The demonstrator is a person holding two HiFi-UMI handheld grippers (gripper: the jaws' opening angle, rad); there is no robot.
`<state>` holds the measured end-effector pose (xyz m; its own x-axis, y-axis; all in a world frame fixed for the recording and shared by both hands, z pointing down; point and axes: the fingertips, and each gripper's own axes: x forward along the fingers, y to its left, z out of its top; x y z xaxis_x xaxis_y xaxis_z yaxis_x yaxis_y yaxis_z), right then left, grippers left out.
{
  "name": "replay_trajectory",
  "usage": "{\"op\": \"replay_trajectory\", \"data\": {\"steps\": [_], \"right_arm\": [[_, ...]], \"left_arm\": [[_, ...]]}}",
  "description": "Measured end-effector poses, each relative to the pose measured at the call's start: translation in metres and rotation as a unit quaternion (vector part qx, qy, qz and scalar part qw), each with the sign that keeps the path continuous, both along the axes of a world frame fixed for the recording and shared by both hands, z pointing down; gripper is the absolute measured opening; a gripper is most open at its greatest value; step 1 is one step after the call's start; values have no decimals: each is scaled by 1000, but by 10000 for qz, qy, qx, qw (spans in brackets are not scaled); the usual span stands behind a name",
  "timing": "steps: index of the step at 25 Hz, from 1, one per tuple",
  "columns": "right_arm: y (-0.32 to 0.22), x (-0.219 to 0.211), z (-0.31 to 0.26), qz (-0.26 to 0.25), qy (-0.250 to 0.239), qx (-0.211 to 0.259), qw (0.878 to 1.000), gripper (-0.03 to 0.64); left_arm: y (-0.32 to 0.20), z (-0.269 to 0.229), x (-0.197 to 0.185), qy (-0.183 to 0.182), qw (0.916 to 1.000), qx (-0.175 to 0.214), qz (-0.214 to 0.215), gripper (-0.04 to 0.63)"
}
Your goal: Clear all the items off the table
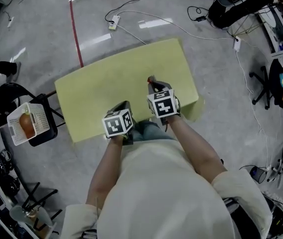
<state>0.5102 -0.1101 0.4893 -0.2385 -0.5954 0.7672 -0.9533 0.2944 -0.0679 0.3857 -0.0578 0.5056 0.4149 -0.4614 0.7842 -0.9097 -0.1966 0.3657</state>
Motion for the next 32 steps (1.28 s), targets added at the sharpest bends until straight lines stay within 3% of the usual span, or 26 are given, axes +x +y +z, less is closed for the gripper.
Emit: {"op": "replay_trajectory", "data": {"steps": [18,32], "right_arm": [[24,-42,-18,-1201,-98,252,9924,14],[31,-110,-20,-2390,-205,327,9703,14]], "left_arm": [[11,-18,-22,-72,9966,319,-759,9],[32,-22,-84,-186,9805,397,-1916,9]]}}
